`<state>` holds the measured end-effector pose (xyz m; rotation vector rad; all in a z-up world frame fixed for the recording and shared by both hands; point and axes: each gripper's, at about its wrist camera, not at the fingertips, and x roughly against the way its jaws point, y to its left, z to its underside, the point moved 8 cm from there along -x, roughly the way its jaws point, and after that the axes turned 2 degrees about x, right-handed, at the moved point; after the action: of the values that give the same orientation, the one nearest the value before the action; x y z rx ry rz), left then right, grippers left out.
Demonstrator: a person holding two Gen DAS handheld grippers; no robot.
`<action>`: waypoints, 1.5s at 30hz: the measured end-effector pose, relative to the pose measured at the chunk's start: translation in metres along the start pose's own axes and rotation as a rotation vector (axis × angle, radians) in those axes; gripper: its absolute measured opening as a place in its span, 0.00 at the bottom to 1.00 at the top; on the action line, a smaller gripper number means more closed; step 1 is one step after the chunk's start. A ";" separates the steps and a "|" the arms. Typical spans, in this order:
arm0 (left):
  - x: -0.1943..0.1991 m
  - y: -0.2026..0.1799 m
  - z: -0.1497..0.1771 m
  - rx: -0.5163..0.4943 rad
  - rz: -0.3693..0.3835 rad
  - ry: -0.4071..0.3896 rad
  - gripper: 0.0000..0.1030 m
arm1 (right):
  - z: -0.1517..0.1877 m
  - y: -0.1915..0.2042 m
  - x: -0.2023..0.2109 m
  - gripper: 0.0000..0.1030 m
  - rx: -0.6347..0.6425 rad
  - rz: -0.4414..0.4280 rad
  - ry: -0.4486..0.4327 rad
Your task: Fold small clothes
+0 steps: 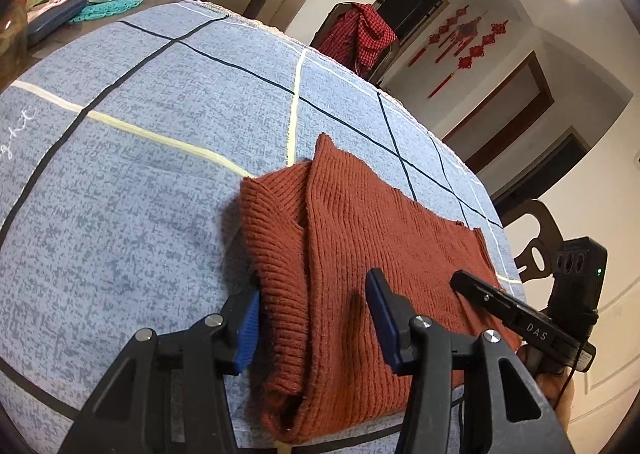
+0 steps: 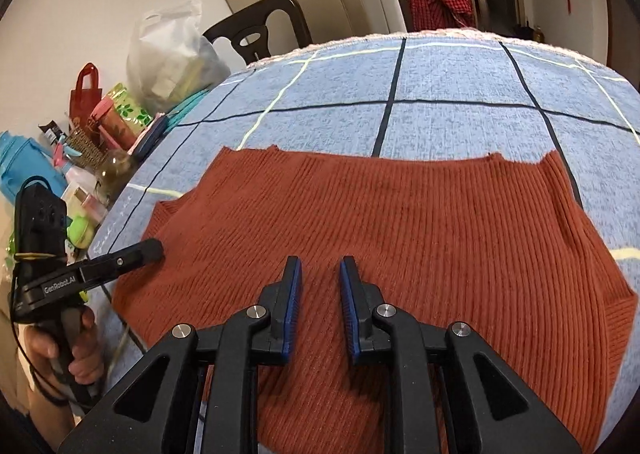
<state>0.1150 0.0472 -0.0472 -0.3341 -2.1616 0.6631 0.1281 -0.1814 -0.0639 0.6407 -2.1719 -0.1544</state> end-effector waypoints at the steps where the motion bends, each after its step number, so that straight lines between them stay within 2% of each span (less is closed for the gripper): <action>1: 0.000 0.000 0.001 0.001 0.004 0.000 0.50 | 0.003 0.002 0.003 0.20 -0.002 -0.011 -0.001; 7: 0.001 0.000 0.002 0.005 0.014 -0.002 0.50 | 0.036 0.013 0.026 0.20 -0.007 -0.090 -0.001; 14: 0.001 -0.002 0.001 0.028 0.039 0.003 0.46 | 0.055 0.003 0.052 0.20 -0.057 -0.109 -0.015; 16: 0.000 -0.003 0.002 0.030 0.051 0.014 0.36 | 0.055 -0.001 0.053 0.20 -0.058 -0.091 -0.017; 17: -0.001 -0.004 0.002 0.029 0.052 0.019 0.34 | 0.054 -0.002 0.053 0.20 -0.062 -0.089 -0.018; 19: -0.003 -0.006 0.002 0.031 0.047 0.026 0.19 | 0.054 -0.005 0.053 0.20 -0.072 -0.096 -0.020; 22: 0.000 -0.014 -0.002 0.037 0.074 0.028 0.16 | 0.052 -0.006 0.057 0.20 -0.072 -0.090 -0.030; 25: 0.009 -0.034 -0.008 0.017 0.120 0.014 0.16 | 0.050 -0.011 0.068 0.20 -0.076 -0.079 -0.056; 30: 0.013 -0.089 -0.012 -0.054 0.215 0.007 0.16 | 0.047 -0.034 0.088 0.20 -0.119 -0.034 -0.105; 35: -0.009 -0.138 0.000 -0.124 0.293 0.065 0.16 | 0.050 -0.052 0.101 0.20 -0.161 -0.003 -0.130; 42: -0.059 -0.147 0.038 -0.120 0.306 0.223 0.17 | 0.060 -0.059 0.099 0.20 -0.204 -0.025 -0.113; 44: -0.052 -0.149 0.037 -0.122 0.317 0.213 0.22 | 0.061 -0.058 0.098 0.20 -0.207 -0.036 -0.112; 45: -0.047 -0.151 0.036 -0.124 0.336 0.210 0.29 | 0.061 -0.057 0.099 0.21 -0.210 -0.042 -0.117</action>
<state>0.1138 -0.1104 -0.0110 -0.8097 -1.9662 0.6466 0.0536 -0.2861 -0.0517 0.5695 -2.2165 -0.4466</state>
